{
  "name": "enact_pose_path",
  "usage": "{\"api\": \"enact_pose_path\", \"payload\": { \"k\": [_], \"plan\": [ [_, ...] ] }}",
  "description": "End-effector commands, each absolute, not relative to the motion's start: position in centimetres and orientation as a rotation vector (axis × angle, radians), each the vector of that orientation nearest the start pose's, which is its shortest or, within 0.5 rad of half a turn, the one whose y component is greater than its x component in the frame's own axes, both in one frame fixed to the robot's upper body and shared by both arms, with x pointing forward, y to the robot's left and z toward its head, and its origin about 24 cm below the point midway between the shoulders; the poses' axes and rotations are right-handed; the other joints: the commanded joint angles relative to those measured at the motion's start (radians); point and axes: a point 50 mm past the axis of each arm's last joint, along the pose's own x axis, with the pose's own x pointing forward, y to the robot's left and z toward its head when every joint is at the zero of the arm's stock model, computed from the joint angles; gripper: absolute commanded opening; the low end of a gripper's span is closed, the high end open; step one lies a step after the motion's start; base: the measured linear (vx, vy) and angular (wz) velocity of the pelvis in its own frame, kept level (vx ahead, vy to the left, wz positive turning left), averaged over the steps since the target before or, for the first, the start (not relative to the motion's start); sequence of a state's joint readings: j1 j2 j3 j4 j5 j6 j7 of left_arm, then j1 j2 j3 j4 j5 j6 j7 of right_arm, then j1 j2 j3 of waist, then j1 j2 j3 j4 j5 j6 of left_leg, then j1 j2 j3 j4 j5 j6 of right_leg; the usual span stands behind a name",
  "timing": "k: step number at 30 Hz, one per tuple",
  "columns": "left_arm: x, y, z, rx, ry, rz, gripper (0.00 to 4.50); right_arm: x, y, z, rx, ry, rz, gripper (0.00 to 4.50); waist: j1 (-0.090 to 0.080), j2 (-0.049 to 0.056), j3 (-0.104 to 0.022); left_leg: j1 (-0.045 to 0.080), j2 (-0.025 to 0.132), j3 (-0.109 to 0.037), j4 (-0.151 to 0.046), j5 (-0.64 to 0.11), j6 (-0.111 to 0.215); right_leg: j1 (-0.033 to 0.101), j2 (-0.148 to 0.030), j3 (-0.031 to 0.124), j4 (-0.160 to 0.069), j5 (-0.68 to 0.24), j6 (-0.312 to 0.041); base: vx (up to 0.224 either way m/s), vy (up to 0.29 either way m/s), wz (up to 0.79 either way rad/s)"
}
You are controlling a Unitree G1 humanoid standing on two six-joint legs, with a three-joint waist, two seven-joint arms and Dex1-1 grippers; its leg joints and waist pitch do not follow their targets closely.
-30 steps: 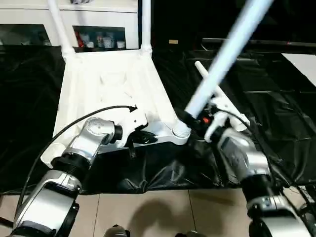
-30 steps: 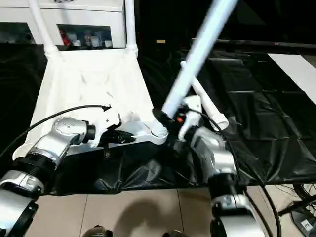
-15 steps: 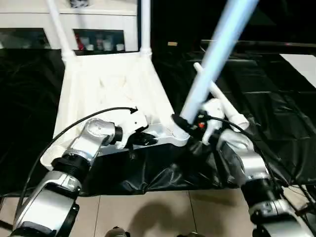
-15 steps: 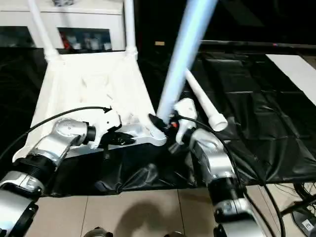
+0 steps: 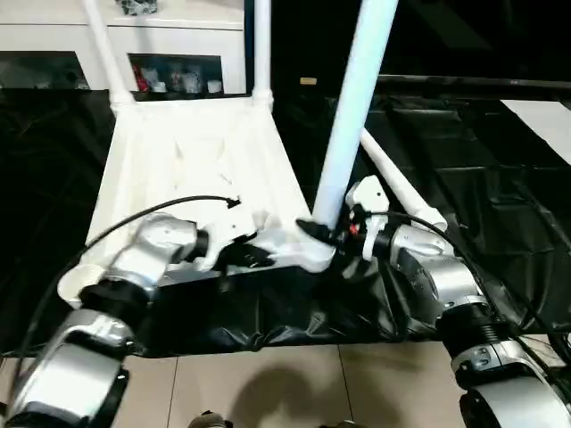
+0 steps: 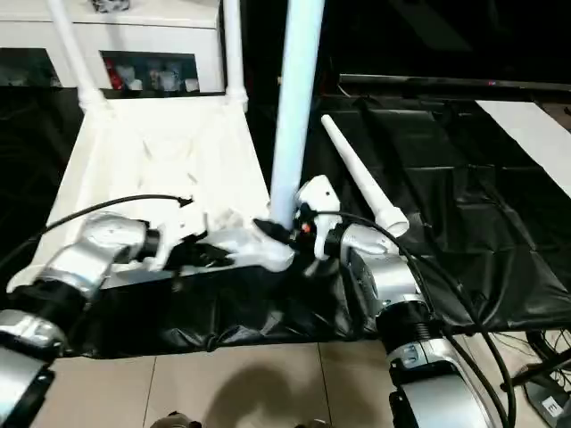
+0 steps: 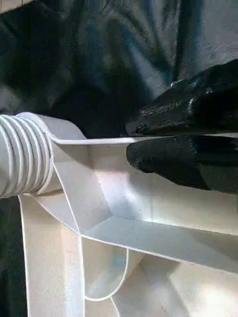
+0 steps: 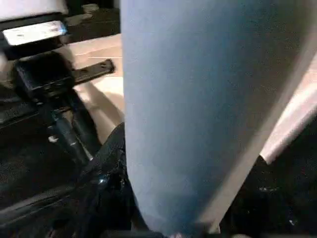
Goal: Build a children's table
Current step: Insert table leg to table base
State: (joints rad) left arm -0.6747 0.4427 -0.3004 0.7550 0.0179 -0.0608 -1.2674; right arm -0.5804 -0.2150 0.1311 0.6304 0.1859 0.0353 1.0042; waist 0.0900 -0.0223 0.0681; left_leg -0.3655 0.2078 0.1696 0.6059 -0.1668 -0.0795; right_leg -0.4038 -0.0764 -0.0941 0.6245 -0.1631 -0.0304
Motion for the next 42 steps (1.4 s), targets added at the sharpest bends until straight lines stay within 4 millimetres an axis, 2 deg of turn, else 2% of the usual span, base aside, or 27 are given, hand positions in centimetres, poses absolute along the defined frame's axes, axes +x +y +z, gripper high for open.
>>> {"api": "enact_pose_path", "payload": {
  "k": [1,5,9,12,15,19,22,23,24,25,26,30,33,34,35,36,37,38,39,40,42],
  "plan": [
    [32.2,15.2,7.5,0.518,0.376,-1.498,0.00,30.8,-11.4,2.9,-0.016,0.333,1.237,1.90,0.005,0.017,-0.081,0.012,0.029,-0.006,-0.075,-0.292,0.008,0.055,-0.072,0.054,-0.080,-0.284,-0.202,0.000,0.000,0.00],
    [31.8,15.5,7.6,0.526,0.386,-1.553,0.00,30.1,-11.5,2.6,-0.033,0.348,1.301,1.90,0.011,0.015,-0.078,0.016,0.030,-0.006,-0.078,-0.306,0.007,0.051,-0.072,0.053,-0.081,-0.308,-0.202,0.000,0.000,0.00],
    [31.2,15.8,7.5,0.539,0.411,-1.610,0.00,29.4,-11.3,2.1,-0.058,0.365,1.357,1.90,0.016,0.013,-0.074,0.022,0.031,-0.010,-0.083,-0.365,-0.012,0.046,-0.076,0.053,-0.092,-0.401,-0.177,0.000,0.000,0.00],
    [31.3,15.9,7.4,0.549,0.421,-1.596,0.00,29.4,-11.2,1.9,-0.074,0.362,1.365,1.90,0.015,0.013,-0.071,0.031,0.030,-0.013,-0.084,-0.410,-0.023,0.042,-0.078,0.052,-0.100,-0.465,-0.161,0.000,0.000,0.00],
    [31.9,16.0,7.2,0.573,0.420,-1.519,0.00,29.5,-11.1,2.0,-0.090,0.338,1.355,1.90,0.015,0.012,-0.069,0.033,0.028,-0.014,-0.084,-0.418,-0.025,0.041,-0.078,0.051,-0.106,-0.498,-0.145,0.000,0.000,0.00],
    [32.4,16.1,7.4,0.565,0.409,-1.462,0.00,29.6,-11.1,2.1,-0.107,0.295,1.328,1.90,0.014,0.012,-0.066,0.048,0.026,-0.017,-0.084,-0.458,-0.024,0.035,-0.079,0.045,-0.120,-0.574,-0.119,0.000,0.000,0.00],
    [32.5,16.3,7.5,0.561,0.404,-1.441,0.00,29.7,-11.4,2.0,-0.081,0.273,1.268,1.90,0.010,0.013,-0.066,0.046,0.027,-0.021,-0.089,-0.471,-0.024,0.041,-0.080,0.037,-0.126,-0.588,-0.104,0.000,0.000,0.00],
    [32.5,16.3,7.5,0.560,0.403,-1.441,0.00,29.7,-11.4,2.0,-0.081,0.272,1.266,1.90,0.010,0.020,-0.066,0.048,0.027,-0.023,-0.089,-0.480,-0.027,0.040,-0.080,0.035,-0.127,-0.593,-0.101,0.000,0.000,0.00],
    [32.5,16.3,7.5,0.555,0.403,-1.440,0.00,29.5,-11.5,1.8,-0.079,0.272,1.263,1.90,0.007,0.014,-0.066,0.046,0.026,-0.024,-0.089,-0.487,-0.028,0.041,-0.078,0.034,-0.128,-0.598,-0.096,0.000,0.000,0.00],
    [32.5,16.3,7.5,0.553,0.403,-1.439,0.00,29.4,-11.5,1.7,-0.078,0.276,1.264,1.90,0.008,0.016,-0.066,0.050,0.025,-0.023,-0.088,-0.490,-0.027,0.038,-0.080,0.034,-0.133,-0.608,-0.092,0.000,0.000,0.00],
    [32.5,16.4,7.5,0.553,0.403,-1.438,0.00,29.3,-11.5,1.5,-0.080,0.281,1.264,1.90,0.008,0.020,-0.066,0.053,0.025,-0.023,-0.087,-0.494,-0.027,0.037,-0.080,0.033,-0.133,-0.608,-0.093,0.000,0.000,0.00],
    [32.5,16.3,7.4,0.555,0.405,-1.438,0.00,29.6,-11.6,1.3,-0.086,0.290,1.221,1.90,0.007,0.021,-0.068,0.049,0.027,-0.024,-0.091,-0.496,-0.026,0.040,-0.079,0.035,-0.129,-0.567,-0.108,0.000,0.000,0.00],
    [33.0,16.0,7.6,0.531,0.395,-1.385,0.00,31.0,-11.7,1.2,-0.086,0.290,1.041,1.90,0.000,0.021,-0.067,0.047,0.027,-0.025,-0.093,-0.505,-0.036,0.040,-0.078,0.036,-0.123,-0.546,-0.124,0.000,0.000,0.00],
    [33.4,15.7,7.7,0.523,0.394,-1.341,0.00,31.7,-11.8,1.3,-0.086,0.292,0.959,1.90,-0.007,0.020,-0.066,0.047,0.025,-0.027,-0.092,-0.512,-0.040,0.040,-0.078,0.032,-0.125,-0.565,-0.118,0.000,0.000,0.00],
    [33.4,15.7,7.7,0.523,0.394,-1.341,0.00,31.7,-11.8,1.3,-0.086,0.292,0.959,1.90,-0.009,0.021,-0.066,0.048,0.024,-0.027,-0.091,-0.515,-0.043,0.040,-0.079,0.029,-0.126,-0.578,-0.113,0.000,0.000,0.00],
    [34.2,15.2,8.0,0.504,0.383,-1.256,0.00,32.7,-11.9,1.3,-0.071,0.303,0.835,1.90,-0.016,0.019,-0.064,0.048,0.021,-0.029,-0.089,-0.520,-0.044,0.044,-0.079,0.022,-0.134,-0.613,-0.093,0.000,0.000,0.00],
    [34.2,15.2,8.0,0.501,0.381,-1.247,0.00,32.8,-11.9,1.3,-0.068,0.304,0.823,1.90,-0.022,0.024,-0.064,0.048,0.022,-0.032,-0.088,-0.527,-0.047,0.044,-0.081,0.015,-0.137,-0.629,-0.083,0.000,0.000,0.00],
    [34.8,14.6,8.2,0.494,0.368,-1.181,0.00,33.3,-11.8,1.3,-0.056,0.320,0.751,1.90,-0.025,0.023,-0.065,0.047,0.022,-0.034,-0.087,-0.532,-0.048,0.047,-0.080,0.009,-0.140,-0.634,-0.075,0.000,0.000,0.00],
    [35.7,13.2,8.4,0.475,0.351,-1.060,0.00,34.1,-11.3,1.1,-0.056,0.363,0.647,1.90,-0.029,0.028,-0.067,0.048,0.023,-0.038,-0.087,-0.541,-0.050,0.053,-0.081,-0.003,-0.143,-0.624,-0.069,0.000,0.000,0.00],
    [35.8,12.8,8.4,0.470,0.348,-1.034,0.00,34.2,-11.2,1.1,-0.061,0.373,0.627,1.90,-0.040,0.033,-0.066,0.048,0.026,-0.042,-0.086,-0.562,-0.050,0.056,-0.079,-0.018,-0.145,-0.595,-0.067,0.000,0.000,0.00],
    [36.0,12.2,8.4,0.460,0.345,-1.000,0.00,34.4,-11.0,1.1,-0.063,0.377,0.601,1.90,-0.047,0.036,-0.068,0.050,0.033,-0.043,-0.088,-0.596,-0.037,0.063,-0.080,-0.031,-0.149,-0.534,-0.070,0.000,0.000,0.00]
  ]
}}
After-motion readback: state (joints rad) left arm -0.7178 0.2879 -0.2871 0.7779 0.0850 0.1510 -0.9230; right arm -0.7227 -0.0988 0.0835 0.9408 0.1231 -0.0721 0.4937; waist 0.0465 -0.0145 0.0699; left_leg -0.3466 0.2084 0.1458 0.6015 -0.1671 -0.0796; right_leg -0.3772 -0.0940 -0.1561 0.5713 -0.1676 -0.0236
